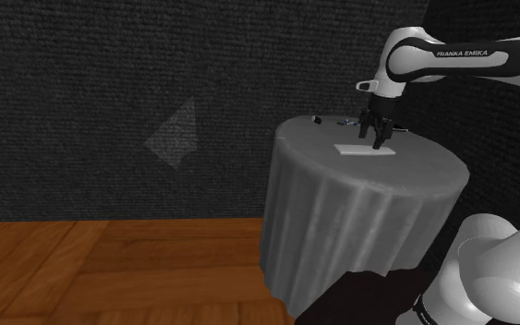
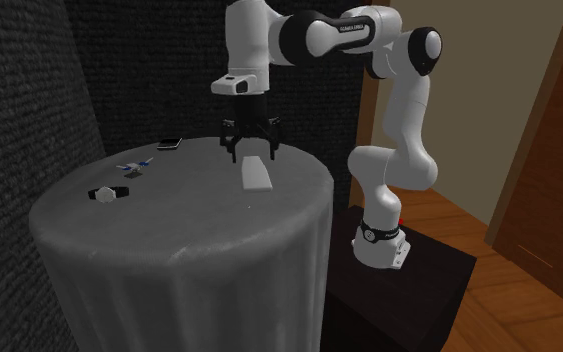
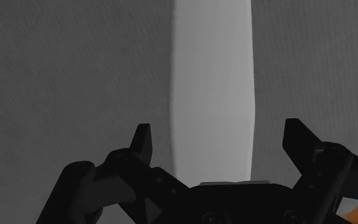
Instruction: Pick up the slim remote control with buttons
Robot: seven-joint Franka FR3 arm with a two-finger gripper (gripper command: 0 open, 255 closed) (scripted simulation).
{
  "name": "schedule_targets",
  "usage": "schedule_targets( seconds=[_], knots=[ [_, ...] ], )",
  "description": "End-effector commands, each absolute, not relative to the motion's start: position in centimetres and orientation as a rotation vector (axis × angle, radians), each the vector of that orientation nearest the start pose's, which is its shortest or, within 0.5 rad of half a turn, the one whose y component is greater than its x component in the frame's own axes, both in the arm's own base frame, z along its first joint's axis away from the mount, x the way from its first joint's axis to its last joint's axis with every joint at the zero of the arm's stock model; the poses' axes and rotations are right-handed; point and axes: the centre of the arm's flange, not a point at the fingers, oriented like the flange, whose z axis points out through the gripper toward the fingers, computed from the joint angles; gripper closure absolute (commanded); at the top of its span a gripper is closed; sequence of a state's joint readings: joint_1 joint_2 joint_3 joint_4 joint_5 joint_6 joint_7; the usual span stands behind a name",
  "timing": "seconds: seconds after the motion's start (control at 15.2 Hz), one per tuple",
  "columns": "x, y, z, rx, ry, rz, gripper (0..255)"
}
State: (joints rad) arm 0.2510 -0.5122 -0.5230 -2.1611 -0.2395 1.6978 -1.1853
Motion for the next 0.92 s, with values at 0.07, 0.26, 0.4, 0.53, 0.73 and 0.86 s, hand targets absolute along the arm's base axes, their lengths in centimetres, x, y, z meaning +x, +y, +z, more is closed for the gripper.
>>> schedule_targets(
  seconds=[0.07,0.26,0.4,0.53,0.73,0.86],
  knots=[
    [38.8,-16.9,54.9,-2.738,-1.518,-0.005,0],
    [38.8,-16.9,53.6,-2.738,-1.518,-0.005,0],
    [38.8,-16.9,53.6,-2.738,-1.518,-0.005,0],
    [38.8,-16.9,53.6,-2.738,-1.518,-0.005,255],
    [38.8,-16.9,53.6,-2.738,-1.518,-0.005,255],
    [38.8,-16.9,53.6,-2.738,-1.518,-0.005,255]
  ],
)
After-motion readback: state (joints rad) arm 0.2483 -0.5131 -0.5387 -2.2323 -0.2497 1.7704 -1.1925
